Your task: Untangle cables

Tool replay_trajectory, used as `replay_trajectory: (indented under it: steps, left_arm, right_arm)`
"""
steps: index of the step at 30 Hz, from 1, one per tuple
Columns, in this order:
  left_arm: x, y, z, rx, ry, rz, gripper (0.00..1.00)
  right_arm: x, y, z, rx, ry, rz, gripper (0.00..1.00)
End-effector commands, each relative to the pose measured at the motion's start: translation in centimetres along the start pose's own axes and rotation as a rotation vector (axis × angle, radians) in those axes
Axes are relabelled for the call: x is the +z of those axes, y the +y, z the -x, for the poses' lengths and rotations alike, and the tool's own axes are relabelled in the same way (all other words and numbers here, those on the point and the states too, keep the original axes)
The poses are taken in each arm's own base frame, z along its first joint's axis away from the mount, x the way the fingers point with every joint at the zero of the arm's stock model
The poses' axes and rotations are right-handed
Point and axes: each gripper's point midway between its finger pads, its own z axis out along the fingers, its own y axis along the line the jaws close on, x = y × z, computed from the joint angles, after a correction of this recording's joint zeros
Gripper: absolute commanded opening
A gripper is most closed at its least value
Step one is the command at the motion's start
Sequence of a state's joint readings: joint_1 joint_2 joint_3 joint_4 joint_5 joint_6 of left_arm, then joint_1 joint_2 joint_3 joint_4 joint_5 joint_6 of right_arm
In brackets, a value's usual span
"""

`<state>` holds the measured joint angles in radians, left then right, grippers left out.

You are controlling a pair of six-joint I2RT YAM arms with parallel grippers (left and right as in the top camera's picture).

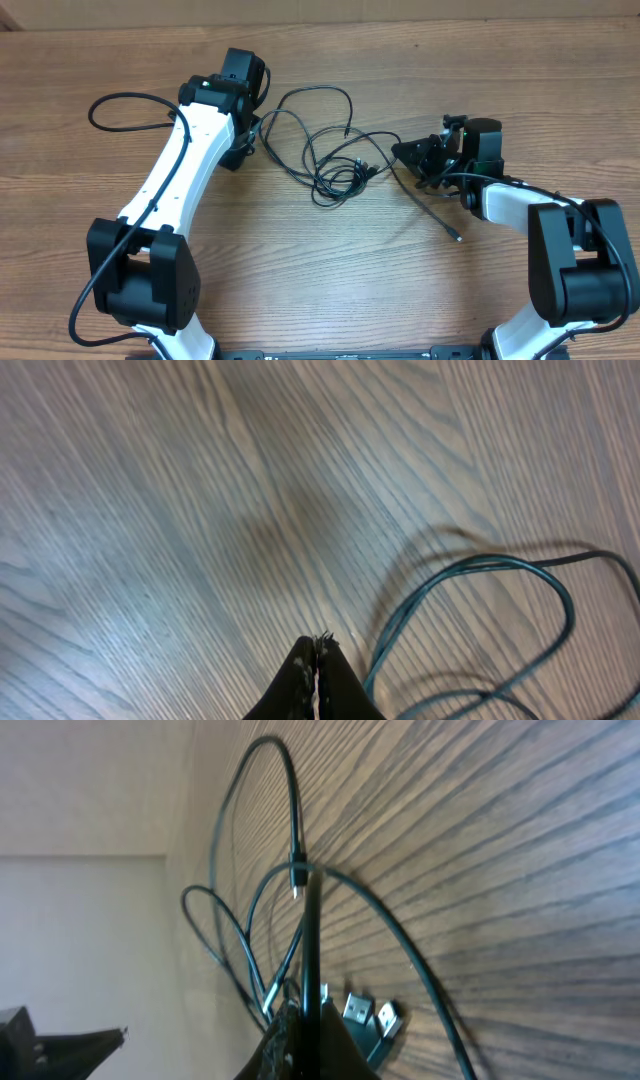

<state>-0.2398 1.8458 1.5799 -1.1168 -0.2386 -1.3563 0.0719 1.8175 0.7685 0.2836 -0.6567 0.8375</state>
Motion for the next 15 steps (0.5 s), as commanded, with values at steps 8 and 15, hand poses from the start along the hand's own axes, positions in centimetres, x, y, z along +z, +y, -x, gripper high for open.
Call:
replay_trajectory:
  steps: [8,15]
  left_arm:
    - [-0.1,-1.0,-1.4,0.137,0.054,-0.048,0.2]
    - [-0.7,-2.3,-3.4,0.566,0.039,-0.1,0.45]
  right_arm:
    - [-0.1,0.7,1.0,-0.113,-0.044,0.011,1.0]
    - [-0.1,0.7,1.0,-0.113,-0.045,0.01,1.0]
